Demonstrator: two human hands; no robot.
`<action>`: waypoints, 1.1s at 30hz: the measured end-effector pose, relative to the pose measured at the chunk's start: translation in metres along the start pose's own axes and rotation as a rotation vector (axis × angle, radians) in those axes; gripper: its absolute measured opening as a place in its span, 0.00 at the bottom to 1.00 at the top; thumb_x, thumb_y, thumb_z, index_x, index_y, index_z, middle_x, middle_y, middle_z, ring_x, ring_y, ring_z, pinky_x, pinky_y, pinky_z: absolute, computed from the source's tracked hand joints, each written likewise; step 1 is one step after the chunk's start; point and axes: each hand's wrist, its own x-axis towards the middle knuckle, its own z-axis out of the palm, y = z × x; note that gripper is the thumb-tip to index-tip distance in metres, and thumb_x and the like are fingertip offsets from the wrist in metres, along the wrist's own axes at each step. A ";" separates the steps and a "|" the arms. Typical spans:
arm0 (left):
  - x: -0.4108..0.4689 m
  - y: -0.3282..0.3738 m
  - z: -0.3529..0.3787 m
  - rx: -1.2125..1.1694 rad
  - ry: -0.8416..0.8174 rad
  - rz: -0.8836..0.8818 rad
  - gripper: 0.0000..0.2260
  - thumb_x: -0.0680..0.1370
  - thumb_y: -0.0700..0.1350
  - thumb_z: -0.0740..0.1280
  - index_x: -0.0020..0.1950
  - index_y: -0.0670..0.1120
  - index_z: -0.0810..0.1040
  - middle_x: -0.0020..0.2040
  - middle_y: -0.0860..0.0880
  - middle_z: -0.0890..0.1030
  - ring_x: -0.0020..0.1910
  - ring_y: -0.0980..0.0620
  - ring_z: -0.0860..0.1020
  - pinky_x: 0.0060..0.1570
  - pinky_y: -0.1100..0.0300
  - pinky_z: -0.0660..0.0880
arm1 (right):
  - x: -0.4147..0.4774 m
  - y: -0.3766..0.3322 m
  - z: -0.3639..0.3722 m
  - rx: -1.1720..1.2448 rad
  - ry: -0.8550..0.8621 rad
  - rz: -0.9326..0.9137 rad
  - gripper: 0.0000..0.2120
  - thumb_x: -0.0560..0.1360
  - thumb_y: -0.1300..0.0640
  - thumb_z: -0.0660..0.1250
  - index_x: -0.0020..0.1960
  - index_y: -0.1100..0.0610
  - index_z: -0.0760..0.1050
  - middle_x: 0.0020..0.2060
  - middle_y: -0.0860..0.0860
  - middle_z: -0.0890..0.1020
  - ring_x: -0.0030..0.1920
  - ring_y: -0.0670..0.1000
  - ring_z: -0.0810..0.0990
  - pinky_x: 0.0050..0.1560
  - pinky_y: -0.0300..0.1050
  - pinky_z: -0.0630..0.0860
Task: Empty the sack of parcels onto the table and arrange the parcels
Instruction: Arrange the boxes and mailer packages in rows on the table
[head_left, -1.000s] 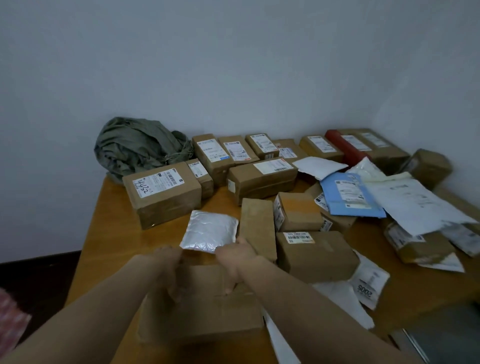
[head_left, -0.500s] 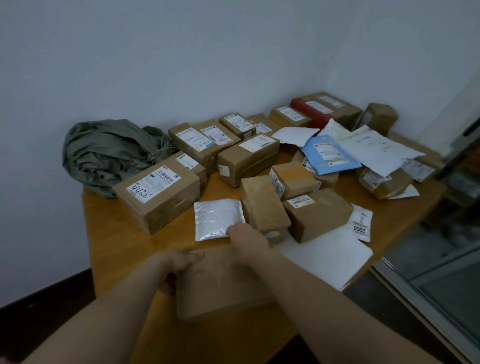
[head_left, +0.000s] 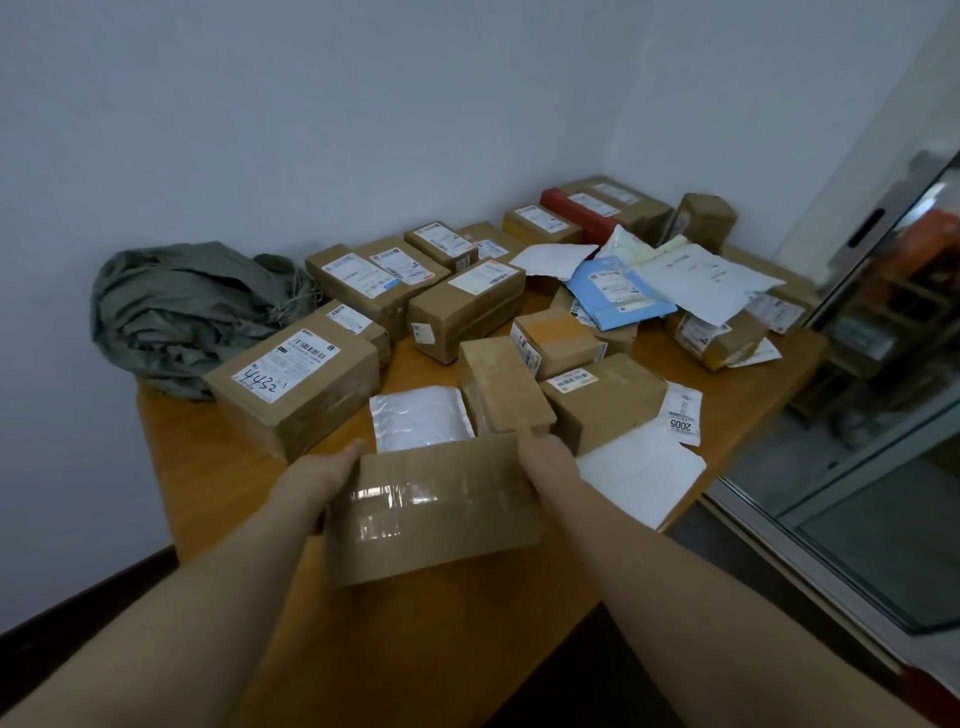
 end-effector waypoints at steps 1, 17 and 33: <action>-0.002 0.005 -0.008 -0.069 -0.009 0.033 0.31 0.74 0.59 0.68 0.67 0.38 0.67 0.60 0.37 0.74 0.56 0.37 0.74 0.53 0.46 0.75 | -0.003 -0.006 0.002 0.042 0.007 0.024 0.25 0.82 0.46 0.51 0.67 0.65 0.68 0.63 0.61 0.74 0.63 0.61 0.73 0.65 0.56 0.70; 0.001 -0.033 -0.073 -0.071 -0.085 0.170 0.19 0.76 0.42 0.59 0.67 0.43 0.68 0.71 0.42 0.66 0.69 0.42 0.64 0.66 0.43 0.61 | -0.037 -0.011 0.033 -0.069 -0.620 0.173 0.36 0.68 0.38 0.72 0.71 0.45 0.62 0.65 0.62 0.71 0.58 0.64 0.78 0.58 0.61 0.76; 0.024 -0.024 -0.019 0.686 0.193 0.223 0.59 0.61 0.74 0.68 0.77 0.53 0.34 0.76 0.42 0.31 0.74 0.39 0.31 0.68 0.28 0.47 | 0.018 -0.020 0.084 -0.758 -0.168 -0.577 0.24 0.78 0.58 0.61 0.73 0.55 0.60 0.71 0.54 0.66 0.70 0.55 0.65 0.66 0.49 0.68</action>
